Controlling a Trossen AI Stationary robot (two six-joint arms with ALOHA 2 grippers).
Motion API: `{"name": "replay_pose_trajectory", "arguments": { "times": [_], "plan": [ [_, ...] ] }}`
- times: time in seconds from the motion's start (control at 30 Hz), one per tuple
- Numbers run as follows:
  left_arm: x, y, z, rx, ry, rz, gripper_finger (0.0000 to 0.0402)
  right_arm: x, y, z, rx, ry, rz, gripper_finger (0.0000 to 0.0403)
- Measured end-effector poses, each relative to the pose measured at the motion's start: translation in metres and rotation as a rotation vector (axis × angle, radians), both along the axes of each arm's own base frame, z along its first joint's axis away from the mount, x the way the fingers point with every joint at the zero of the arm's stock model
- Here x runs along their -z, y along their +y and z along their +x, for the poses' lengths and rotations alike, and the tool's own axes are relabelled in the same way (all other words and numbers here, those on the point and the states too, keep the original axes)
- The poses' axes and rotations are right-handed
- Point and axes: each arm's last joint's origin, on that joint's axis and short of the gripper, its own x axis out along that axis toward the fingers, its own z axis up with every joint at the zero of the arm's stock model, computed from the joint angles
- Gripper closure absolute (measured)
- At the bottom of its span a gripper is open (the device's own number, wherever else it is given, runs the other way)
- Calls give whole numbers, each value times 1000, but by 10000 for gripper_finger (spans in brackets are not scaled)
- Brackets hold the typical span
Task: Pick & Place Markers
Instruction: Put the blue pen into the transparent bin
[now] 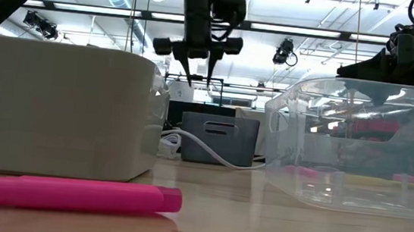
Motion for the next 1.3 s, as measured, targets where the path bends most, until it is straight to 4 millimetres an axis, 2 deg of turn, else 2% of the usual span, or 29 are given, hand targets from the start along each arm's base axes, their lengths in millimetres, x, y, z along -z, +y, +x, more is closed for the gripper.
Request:
{"name": "replay_pose_trajectory", "arguments": {
  "times": [0.33,0.63,1.03,1.17,1.3],
  "plan": [
    [-29,-9,-19,-20,-19,9,230,0,0,0,0,0,0,243],
    [-49,-27,-38,-50,20,11,230,0,0,0,0,0,0,243],
    [-51,-34,-40,-59,44,25,230,0,0,0,0,0,0,243],
    [-41,-40,-38,-94,55,13,229,0,0,0,0,0,0,243],
    [-36,-46,-43,-133,39,-31,230,0,0,0,0,0,0,243]
  ]
}}
